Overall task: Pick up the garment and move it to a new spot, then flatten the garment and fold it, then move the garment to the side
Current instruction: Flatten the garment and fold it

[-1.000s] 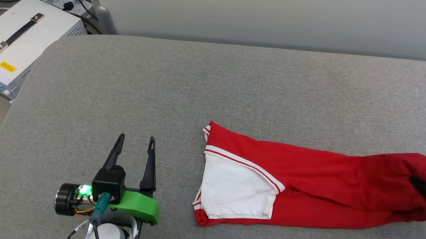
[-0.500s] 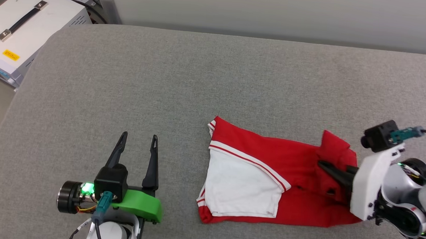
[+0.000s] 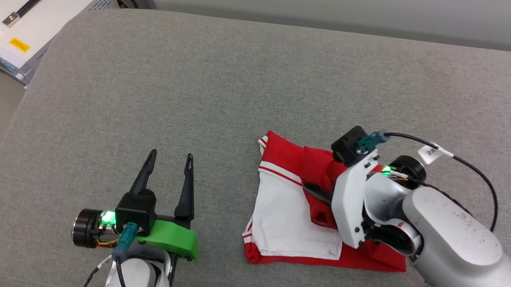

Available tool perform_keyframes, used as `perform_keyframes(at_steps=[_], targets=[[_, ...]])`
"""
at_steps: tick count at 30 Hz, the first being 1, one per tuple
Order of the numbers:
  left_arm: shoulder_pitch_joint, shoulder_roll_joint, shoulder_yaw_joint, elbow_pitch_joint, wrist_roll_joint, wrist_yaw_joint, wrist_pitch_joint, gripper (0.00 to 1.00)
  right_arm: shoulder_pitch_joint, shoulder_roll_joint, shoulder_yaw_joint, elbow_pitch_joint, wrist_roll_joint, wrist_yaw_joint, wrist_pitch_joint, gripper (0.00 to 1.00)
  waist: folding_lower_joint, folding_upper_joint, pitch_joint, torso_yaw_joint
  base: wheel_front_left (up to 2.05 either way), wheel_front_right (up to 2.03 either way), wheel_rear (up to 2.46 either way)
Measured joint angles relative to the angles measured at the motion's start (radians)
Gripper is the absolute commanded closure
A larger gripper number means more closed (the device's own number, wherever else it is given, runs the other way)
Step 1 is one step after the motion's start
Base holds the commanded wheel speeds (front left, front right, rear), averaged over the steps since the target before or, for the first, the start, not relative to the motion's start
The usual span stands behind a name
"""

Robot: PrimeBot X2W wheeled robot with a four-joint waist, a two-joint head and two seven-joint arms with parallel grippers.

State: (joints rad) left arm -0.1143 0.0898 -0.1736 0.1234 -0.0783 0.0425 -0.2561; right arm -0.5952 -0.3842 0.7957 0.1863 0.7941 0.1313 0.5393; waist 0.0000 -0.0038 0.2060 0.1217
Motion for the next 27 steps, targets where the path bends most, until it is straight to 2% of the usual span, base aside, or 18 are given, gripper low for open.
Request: perform_keyframes(at_steps=[5,11,12,13,14,19,22,25,26,27], targets=[[-0.015,-0.006,0.001,0.001,0.003,-0.004,0.000,0.00,-0.051,0.030,0.092,0.099,-0.033,0.000,-0.018,1.00,0.0000,0.0000,0.015,0.009,0.00,0.00,0.00],[-0.016,-0.014,0.011,0.006,0.007,-0.012,0.000,0.00,-0.052,0.055,0.147,0.207,-0.031,0.000,-0.073,1.00,0.0000,0.0000,0.022,0.014,0.00,0.00,0.00],[-0.016,-0.017,0.014,0.007,0.008,-0.012,0.000,0.00,-0.052,0.057,0.150,0.214,-0.026,0.000,-0.089,0.90,0.0000,0.0000,0.021,0.013,0.00,0.00,0.00],[-0.016,-0.018,0.016,0.009,0.009,-0.012,0.000,0.00,-0.052,0.057,0.151,0.216,-0.024,0.000,-0.109,0.50,0.0000,0.0000,0.018,0.011,0.00,0.00,0.00],[-0.016,-0.019,0.018,0.012,0.011,-0.012,0.000,0.00,-0.052,0.055,0.153,0.217,-0.024,0.000,-0.131,0.00,0.0000,0.0000,0.014,0.009,0.00,0.00,0.00],[-0.014,-0.019,0.029,0.018,0.022,-0.012,0.000,0.00,-0.052,0.014,0.133,0.153,-0.033,0.000,-0.256,0.00,0.0000,0.0000,-0.013,-0.002,0.00,0.00,0.00],[-0.007,-0.018,0.040,0.017,0.026,-0.012,0.000,0.00,-0.049,-0.032,0.074,0.090,-0.068,0.000,-0.335,0.00,0.0000,0.0000,-0.034,-0.013,0.00,0.00,0.00],[0.001,-0.017,0.047,0.013,0.028,-0.012,0.000,0.00,-0.026,-0.063,-0.039,0.044,-0.121,0.000,-0.413,0.00,0.0000,0.0000,-0.051,-0.030,0.00,0.00,0.00],[0.012,-0.017,0.051,0.008,0.028,-0.012,0.000,0.00,0.020,-0.073,-0.187,0.026,-0.219,0.000,-0.495,0.00,0.0000,0.0000,-0.067,-0.047,0.00,0.00,0.00],[0.014,-0.017,0.053,0.007,0.028,-0.012,0.000,0.00,0.040,-0.070,-0.244,0.021,-0.252,0.000,-0.520,0.00,0.0000,0.0000,-0.072,-0.053,0.00,0.00,0.00]])
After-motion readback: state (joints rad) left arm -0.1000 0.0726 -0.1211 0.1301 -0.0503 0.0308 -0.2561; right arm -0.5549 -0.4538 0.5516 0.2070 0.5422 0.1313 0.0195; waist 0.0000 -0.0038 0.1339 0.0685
